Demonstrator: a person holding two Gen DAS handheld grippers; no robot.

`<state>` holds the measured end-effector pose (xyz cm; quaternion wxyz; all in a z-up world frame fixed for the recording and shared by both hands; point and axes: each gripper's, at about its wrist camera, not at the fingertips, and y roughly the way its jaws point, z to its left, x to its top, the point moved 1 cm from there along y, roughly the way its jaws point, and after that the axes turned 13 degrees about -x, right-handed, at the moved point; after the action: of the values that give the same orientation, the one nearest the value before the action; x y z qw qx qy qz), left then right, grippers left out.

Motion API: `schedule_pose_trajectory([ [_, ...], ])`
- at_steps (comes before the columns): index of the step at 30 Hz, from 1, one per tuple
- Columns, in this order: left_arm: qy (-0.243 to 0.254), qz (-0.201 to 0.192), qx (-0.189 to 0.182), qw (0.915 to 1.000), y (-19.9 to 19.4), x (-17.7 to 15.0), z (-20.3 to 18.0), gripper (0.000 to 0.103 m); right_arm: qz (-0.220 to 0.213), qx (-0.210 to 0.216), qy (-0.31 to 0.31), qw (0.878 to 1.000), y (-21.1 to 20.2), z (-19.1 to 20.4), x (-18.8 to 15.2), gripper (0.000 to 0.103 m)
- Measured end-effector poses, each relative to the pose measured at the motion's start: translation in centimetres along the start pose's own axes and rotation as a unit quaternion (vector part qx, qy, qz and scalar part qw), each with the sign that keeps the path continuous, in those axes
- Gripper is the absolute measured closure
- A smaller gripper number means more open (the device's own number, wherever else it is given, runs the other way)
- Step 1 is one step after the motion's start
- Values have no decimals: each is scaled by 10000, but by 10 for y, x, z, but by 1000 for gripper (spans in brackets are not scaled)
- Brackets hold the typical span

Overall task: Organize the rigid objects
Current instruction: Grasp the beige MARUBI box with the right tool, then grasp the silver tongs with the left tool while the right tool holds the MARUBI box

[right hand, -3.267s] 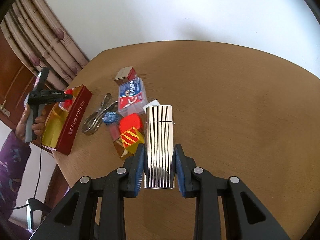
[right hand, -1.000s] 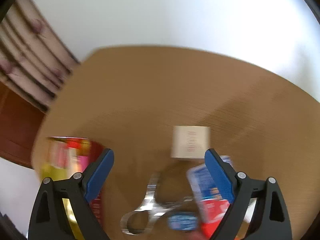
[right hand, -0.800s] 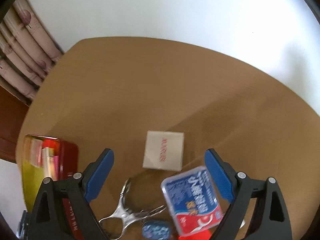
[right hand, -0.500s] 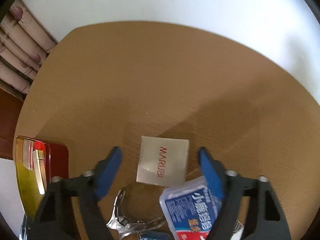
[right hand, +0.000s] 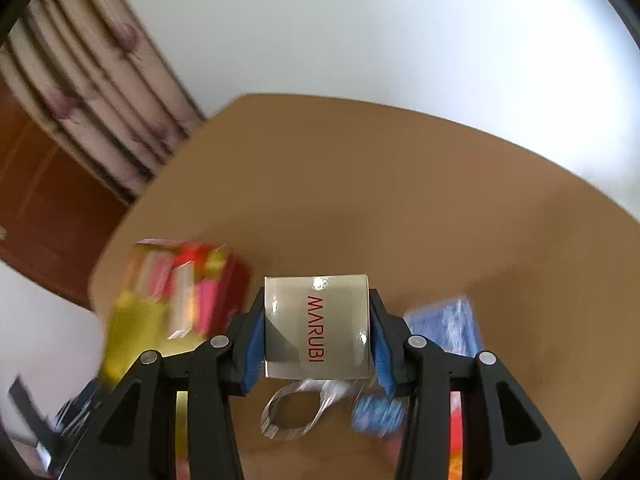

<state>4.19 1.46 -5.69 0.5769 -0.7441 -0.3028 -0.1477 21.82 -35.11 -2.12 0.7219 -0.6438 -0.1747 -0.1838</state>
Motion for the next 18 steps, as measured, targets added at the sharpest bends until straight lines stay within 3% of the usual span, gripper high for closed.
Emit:
schedule_pose_trajectory([
  [4,461,-248,-201,9984,-16,-1,-18,63,-209,110,264,9994,-32,-30,-47,61],
  [8,1282,-155,-1053,9860,-30,-7,-60,63,-250,-348,449,9981,-50,-80,-95,61],
  [10,1919,-130,-1320,9724,-35,-13,-89,60,-112,-425,637,9970,-58,-112,-118,61],
  [13,2803,47,-1594,9466,-29,-17,-139,45,28,-382,1062,9936,-66,-164,-155,61],
  [15,3359,232,-1614,9277,-20,-21,-177,44,23,-306,1340,9905,-67,-188,-170,61],
  [18,3792,432,-1564,9110,0,-22,-217,44,-76,-225,1557,9875,-72,-209,-186,61],
])
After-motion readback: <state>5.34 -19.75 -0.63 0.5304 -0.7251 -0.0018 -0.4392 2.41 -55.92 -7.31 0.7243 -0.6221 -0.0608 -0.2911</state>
